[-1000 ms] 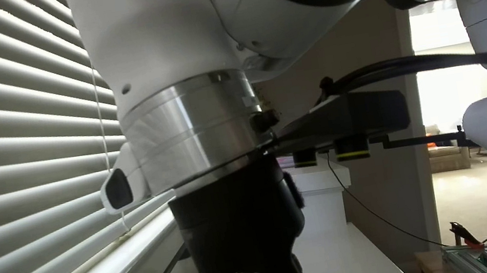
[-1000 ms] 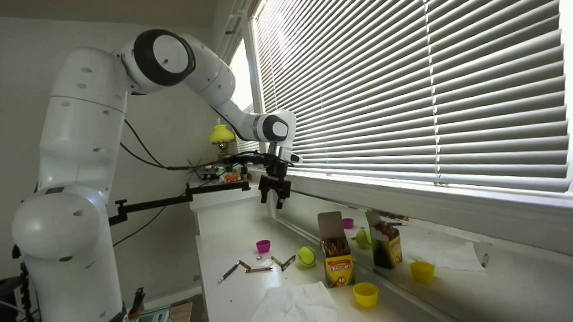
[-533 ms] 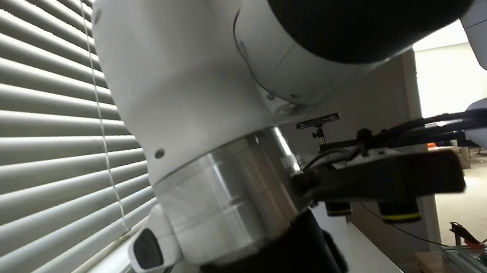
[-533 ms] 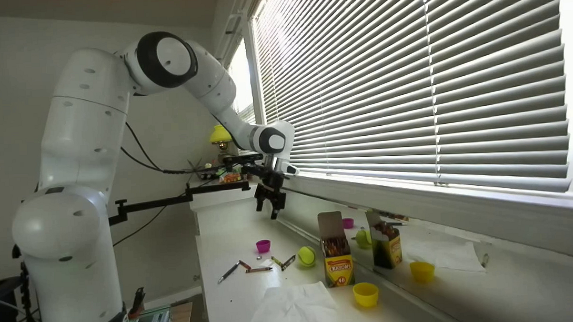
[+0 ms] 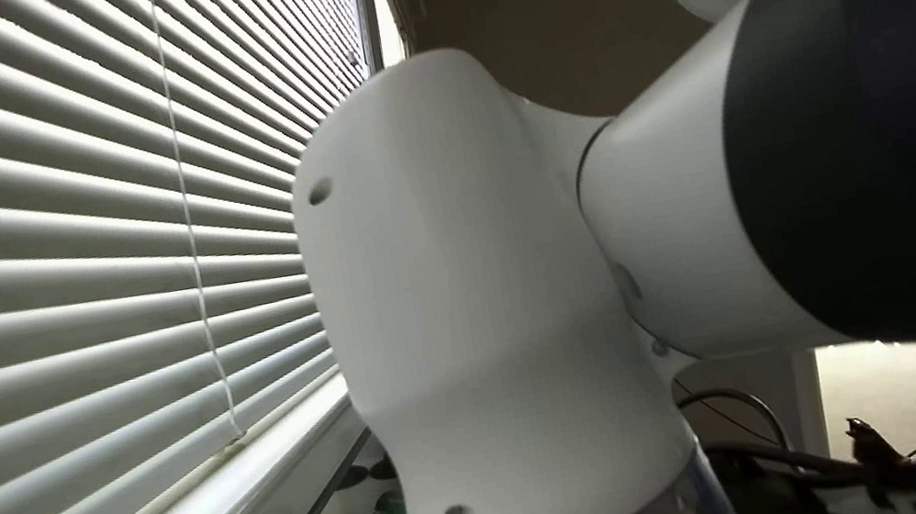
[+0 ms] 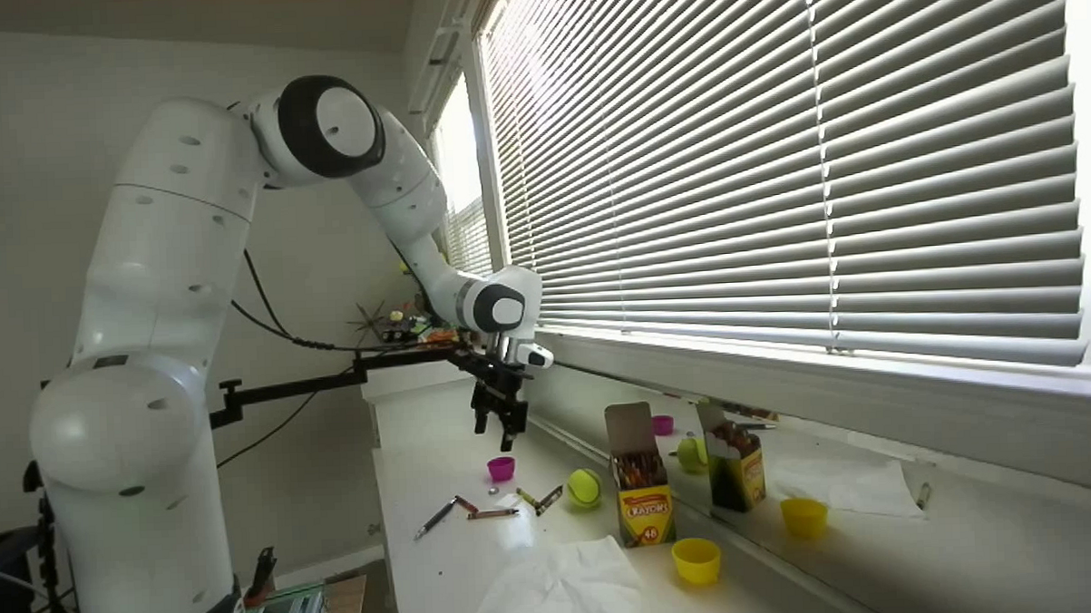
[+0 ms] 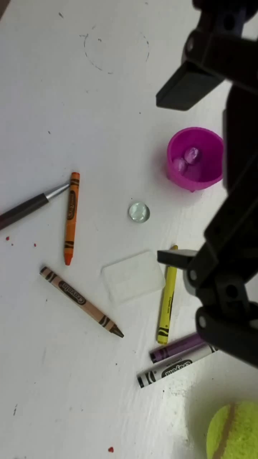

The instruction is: Place the small cup on the paper towel

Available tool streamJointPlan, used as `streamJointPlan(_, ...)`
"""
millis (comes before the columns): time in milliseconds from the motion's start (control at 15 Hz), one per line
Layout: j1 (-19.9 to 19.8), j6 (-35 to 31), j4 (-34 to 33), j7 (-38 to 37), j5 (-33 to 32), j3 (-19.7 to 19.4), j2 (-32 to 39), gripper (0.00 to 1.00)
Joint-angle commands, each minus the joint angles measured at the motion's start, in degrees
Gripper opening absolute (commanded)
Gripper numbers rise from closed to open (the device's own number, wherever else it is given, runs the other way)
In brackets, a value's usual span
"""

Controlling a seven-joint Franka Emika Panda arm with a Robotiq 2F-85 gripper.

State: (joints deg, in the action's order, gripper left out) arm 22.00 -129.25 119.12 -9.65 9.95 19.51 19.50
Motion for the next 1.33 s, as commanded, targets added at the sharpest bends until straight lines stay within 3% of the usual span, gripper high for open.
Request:
streamJointPlan(0,2.0,-5.2,2.1,-2.4,-2.0,-0.6,1.1,1.0)
streamJointPlan(400,4.8,-9.7,1.8,-4.2,-5.3,-1.3,3.7,1.0)
streamJointPlan(600,6.5,-13.8,2.3,-8.5,-8.3,-3.1,3.4,1.0)
streamJointPlan(933,7.0,-16.0,2.1,-10.1,-8.8,-4.0,4.3,1.0)
streamJointPlan(1000,6.9,-16.1,2.0,-10.0,-8.7,-4.1,4.5,0.97)
streamJointPlan(1067,6.9,-16.2,1.9,-9.9,-8.5,-4.1,4.6,0.73)
streamJointPlan(1200,7.0,-16.2,1.8,-10.1,-8.7,-4.3,5.0,0.69)
streamJointPlan(1267,7.1,-16.3,1.7,-10.3,-8.8,-4.4,5.1,0.6)
